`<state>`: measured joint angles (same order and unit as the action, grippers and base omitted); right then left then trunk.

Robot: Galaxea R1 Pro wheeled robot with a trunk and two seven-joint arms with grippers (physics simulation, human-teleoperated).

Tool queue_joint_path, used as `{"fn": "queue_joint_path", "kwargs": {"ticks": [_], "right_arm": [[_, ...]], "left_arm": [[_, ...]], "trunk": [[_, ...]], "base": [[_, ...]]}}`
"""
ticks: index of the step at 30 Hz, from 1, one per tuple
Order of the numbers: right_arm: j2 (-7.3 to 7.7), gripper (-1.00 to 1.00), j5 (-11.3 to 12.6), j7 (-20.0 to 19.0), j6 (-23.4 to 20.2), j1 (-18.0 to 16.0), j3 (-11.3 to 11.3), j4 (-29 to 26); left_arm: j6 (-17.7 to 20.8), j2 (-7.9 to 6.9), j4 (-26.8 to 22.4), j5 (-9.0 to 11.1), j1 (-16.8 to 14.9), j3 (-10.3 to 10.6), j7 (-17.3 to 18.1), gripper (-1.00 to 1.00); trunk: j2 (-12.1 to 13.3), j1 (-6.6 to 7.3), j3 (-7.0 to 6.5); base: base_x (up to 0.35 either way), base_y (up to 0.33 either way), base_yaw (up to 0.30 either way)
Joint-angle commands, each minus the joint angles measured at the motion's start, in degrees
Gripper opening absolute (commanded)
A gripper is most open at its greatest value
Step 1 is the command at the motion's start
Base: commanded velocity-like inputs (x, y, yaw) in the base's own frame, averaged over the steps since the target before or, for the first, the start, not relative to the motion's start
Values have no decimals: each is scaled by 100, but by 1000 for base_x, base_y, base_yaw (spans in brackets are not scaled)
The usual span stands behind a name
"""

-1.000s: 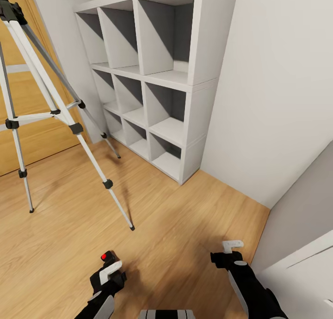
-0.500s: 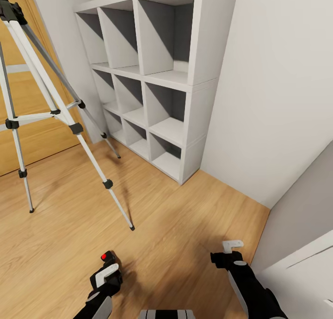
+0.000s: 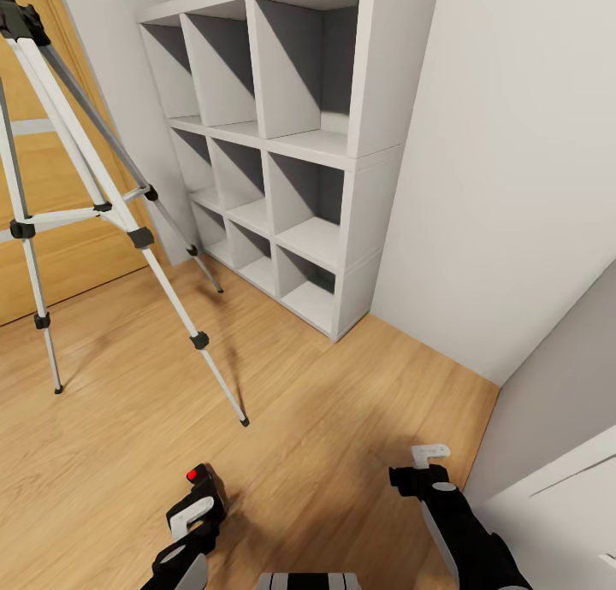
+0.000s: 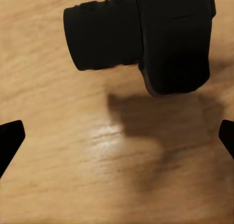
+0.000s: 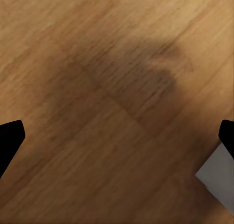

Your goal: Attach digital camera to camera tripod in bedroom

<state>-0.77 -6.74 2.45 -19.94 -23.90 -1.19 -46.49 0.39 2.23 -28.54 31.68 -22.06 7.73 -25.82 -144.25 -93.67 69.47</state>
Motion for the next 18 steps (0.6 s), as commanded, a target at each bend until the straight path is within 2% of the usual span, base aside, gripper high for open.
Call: {"fn": "queue_joint_path", "kwargs": {"ticks": [1,18], "right_arm": [[-5,100,-60,-7,-36,-1,-12,-10],[-3,100,-59,-25,-37,-1,-12,-10]], "left_arm": [[3,-5,-9,45,-1,45,-48,100],[24,30,24,79,0,45,4,100]], "trunk": [[-2,1,5],[-2,1,5]], "base": [[0,0,0],[0,0,0]]}}
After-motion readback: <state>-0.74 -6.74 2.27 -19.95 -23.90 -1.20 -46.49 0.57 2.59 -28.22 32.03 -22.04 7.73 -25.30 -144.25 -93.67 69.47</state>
